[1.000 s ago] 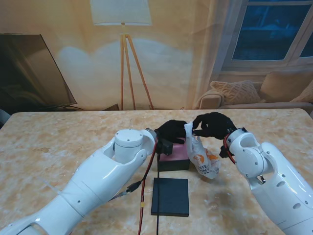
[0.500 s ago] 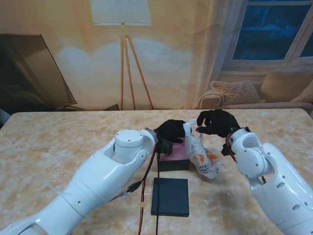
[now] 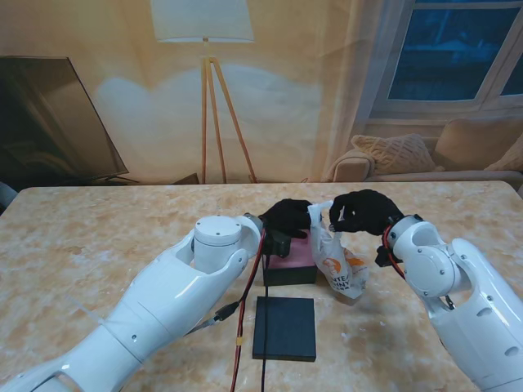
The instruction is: Pack mini donuts into a plastic bag, tie the opening and put the bag into the gift box
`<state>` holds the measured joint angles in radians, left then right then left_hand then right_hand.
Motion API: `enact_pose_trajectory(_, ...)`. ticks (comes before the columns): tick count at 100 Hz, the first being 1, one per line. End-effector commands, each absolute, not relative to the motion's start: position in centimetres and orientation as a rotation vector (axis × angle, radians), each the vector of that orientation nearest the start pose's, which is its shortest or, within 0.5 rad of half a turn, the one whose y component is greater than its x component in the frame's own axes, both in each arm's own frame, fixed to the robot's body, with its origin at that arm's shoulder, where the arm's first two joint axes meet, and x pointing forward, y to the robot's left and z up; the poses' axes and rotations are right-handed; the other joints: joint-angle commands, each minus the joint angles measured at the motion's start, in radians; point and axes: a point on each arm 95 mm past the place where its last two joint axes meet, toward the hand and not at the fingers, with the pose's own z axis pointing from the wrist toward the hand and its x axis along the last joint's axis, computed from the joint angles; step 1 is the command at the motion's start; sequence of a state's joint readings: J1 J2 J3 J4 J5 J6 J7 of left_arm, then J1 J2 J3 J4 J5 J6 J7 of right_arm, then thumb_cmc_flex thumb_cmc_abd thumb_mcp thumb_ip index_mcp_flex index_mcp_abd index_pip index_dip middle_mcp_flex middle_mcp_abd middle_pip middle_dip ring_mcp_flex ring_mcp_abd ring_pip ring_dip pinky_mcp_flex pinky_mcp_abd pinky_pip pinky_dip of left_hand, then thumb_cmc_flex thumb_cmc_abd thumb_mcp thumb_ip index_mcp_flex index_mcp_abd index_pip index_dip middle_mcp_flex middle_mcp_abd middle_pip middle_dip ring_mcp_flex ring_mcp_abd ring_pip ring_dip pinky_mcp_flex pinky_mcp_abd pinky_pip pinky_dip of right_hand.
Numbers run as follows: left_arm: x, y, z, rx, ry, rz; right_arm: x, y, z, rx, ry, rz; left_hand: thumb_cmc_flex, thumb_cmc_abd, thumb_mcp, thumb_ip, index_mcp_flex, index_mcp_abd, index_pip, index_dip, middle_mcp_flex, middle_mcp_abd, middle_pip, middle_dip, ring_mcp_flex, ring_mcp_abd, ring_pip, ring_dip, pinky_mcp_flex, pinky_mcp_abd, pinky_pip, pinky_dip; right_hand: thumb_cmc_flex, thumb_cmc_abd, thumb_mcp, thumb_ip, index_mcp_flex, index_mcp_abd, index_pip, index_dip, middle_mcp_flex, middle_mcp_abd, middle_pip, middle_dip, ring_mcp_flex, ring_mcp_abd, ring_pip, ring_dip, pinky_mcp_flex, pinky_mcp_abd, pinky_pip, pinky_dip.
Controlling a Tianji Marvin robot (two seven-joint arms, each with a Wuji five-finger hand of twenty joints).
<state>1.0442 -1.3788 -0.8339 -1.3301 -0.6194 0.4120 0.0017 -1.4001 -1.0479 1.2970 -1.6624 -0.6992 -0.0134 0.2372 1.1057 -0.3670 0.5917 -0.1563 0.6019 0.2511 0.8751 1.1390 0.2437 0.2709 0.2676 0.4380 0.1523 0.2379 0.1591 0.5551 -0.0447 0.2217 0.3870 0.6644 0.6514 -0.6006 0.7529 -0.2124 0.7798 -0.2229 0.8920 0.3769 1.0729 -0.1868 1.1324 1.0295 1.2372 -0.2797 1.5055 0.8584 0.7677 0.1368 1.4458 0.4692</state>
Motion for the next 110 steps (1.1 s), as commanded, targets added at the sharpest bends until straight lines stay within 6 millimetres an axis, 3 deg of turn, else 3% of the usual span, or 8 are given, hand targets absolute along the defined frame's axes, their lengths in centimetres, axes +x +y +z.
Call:
enact_pose_trajectory(1,47.8,-19.9,-26.6,-2.944,0.856,-1.968,45.3,-2.0,-24.2,1.423,1.429,1.626,0.029,0.002,0.017,-0.007,0.097,-0.061,0.128,0.03,0.013,-0.015,0.001,0.002,0.001,-0.008,-0.002,-0.008,-0.009,-0.018,0.009,-0.019,0.015,-0.016,-0.013,-0.029,-0.019,0.007,0.0,-0.016,0.029,-0.027,0.034,0.015,0.031,-0.024,0.058,0.005,0.009,-0.01,0.04,0.009)
enact_pose_trajectory(31,47.7,-19.8,-26.8,-2.962,0.871,-1.968,45.8,-1.5,-24.7,1.465,1.437,1.638,0.007,-0.017,0.06,-0.012,0.112,-0.072,0.119,0.01,0.021,-0.034,-0.018,-0.018,-0.007,-0.016,-0.018,-0.028,-0.011,-0.013,-0.036,-0.043,-0.004,-0.005,-0.009,-0.018,-0.065,0.038,-0.052,-0.054,0.013,-0.036,0.027,0.015,0.02,-0.029,0.049,0.0,0.004,-0.015,0.038,0.006)
enact_pose_trajectory(45,47.6,-19.9,-26.8,-2.981,0.875,-1.966,45.8,-1.4,-24.7,1.455,1.429,1.635,0.004,-0.017,0.065,-0.013,0.112,-0.074,0.118,0.009,0.024,-0.036,-0.017,-0.019,-0.008,-0.015,-0.019,-0.03,-0.008,-0.012,-0.045,-0.044,-0.051,0.038,-0.002,0.013,-0.066,0.088,-0.199,0.02,-0.01,-0.034,0.017,0.011,0.002,-0.035,0.032,0.001,-0.004,-0.019,0.03,0.001)
enact_pose_trajectory(91,47.3,-20.1,-26.8,-3.026,0.875,-1.963,46.1,-0.8,-25.1,1.432,1.387,1.64,-0.004,-0.023,0.076,-0.016,0.12,-0.083,0.111,0.004,0.024,-0.042,-0.02,-0.023,-0.016,-0.018,-0.022,-0.033,-0.001,-0.007,-0.077,-0.039,-0.074,0.079,-0.026,0.035,-0.077,0.091,-0.242,0.044,-0.028,-0.027,0.009,0.001,-0.011,-0.028,0.018,-0.004,-0.017,-0.013,0.019,0.0)
enact_pose_trajectory(100,47.4,-20.1,-26.9,-3.023,0.881,-1.963,46.2,-0.8,-25.1,1.436,1.388,1.639,-0.005,-0.026,0.08,-0.015,0.122,-0.088,0.108,0.002,0.022,-0.047,-0.021,-0.024,-0.024,-0.024,-0.026,-0.035,-0.001,-0.012,-0.088,-0.039,-0.097,0.091,-0.024,0.059,-0.072,0.101,-0.289,0.088,-0.036,-0.029,0.01,-0.004,-0.019,-0.028,0.014,-0.004,-0.021,-0.014,0.015,0.001)
enact_pose_trajectory(105,47.4,-20.1,-26.9,-3.023,0.882,-1.963,46.2,-0.7,-25.2,1.439,1.387,1.638,-0.011,-0.031,0.092,-0.016,0.126,-0.092,0.105,-0.001,0.016,-0.058,-0.025,-0.028,-0.034,-0.032,-0.032,-0.041,0.002,-0.023,-0.108,-0.04,-0.12,0.101,-0.016,0.097,-0.074,0.109,-0.317,0.106,-0.042,-0.026,0.008,-0.004,-0.023,-0.029,0.011,-0.004,-0.023,-0.015,0.012,0.002)
enact_pose_trajectory(110,47.4,-20.1,-26.9,-3.023,0.885,-1.964,46.3,-0.7,-25.2,1.439,1.386,1.637,-0.015,-0.036,0.104,-0.017,0.129,-0.095,0.103,-0.002,0.003,-0.08,-0.033,-0.039,-0.052,-0.062,-0.049,-0.058,0.004,-0.054,-0.138,-0.048,-0.13,0.099,-0.018,0.101,-0.076,0.108,-0.323,0.111,-0.045,-0.026,0.007,-0.004,-0.026,-0.031,0.01,-0.004,-0.025,-0.015,0.011,0.001)
